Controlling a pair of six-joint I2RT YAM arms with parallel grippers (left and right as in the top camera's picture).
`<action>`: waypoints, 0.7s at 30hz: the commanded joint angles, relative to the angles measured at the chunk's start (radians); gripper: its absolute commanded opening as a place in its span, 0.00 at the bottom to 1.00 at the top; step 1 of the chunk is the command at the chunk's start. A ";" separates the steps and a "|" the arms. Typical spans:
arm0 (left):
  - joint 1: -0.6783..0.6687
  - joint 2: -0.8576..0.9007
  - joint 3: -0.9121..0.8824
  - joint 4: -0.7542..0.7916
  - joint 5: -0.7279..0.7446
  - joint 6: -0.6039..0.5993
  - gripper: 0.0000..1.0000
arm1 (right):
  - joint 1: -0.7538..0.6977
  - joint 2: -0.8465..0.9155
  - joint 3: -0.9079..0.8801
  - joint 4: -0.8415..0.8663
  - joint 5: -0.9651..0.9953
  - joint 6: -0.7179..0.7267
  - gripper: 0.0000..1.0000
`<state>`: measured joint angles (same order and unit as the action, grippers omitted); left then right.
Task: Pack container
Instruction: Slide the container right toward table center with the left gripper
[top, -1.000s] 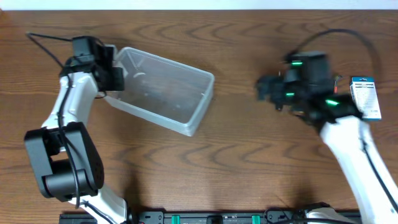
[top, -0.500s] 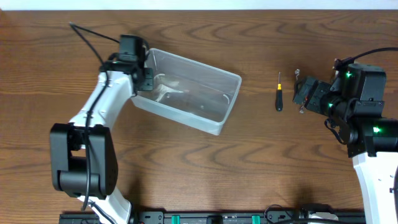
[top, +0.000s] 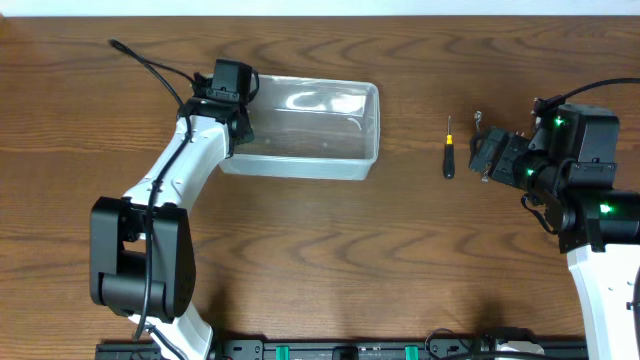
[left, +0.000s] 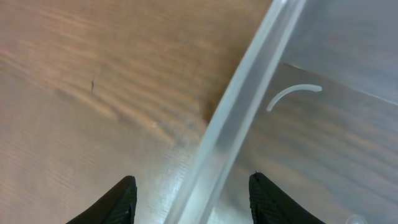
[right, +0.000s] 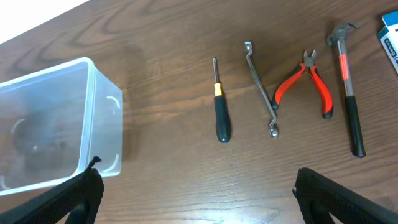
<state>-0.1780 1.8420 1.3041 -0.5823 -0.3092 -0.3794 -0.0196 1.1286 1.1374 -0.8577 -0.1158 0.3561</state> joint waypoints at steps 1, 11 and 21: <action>-0.005 -0.028 -0.028 -0.019 0.013 -0.102 0.06 | -0.005 -0.003 0.015 -0.007 -0.009 -0.017 0.99; -0.019 -0.026 -0.057 -0.023 0.134 -0.071 0.06 | -0.005 -0.003 0.015 -0.006 -0.008 -0.039 0.99; -0.043 -0.026 -0.057 -0.023 0.137 -0.071 0.27 | -0.005 -0.003 0.015 -0.006 -0.008 -0.039 0.99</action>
<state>-0.2230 1.8420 1.2491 -0.6037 -0.1898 -0.4416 -0.0196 1.1286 1.1374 -0.8635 -0.1177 0.3294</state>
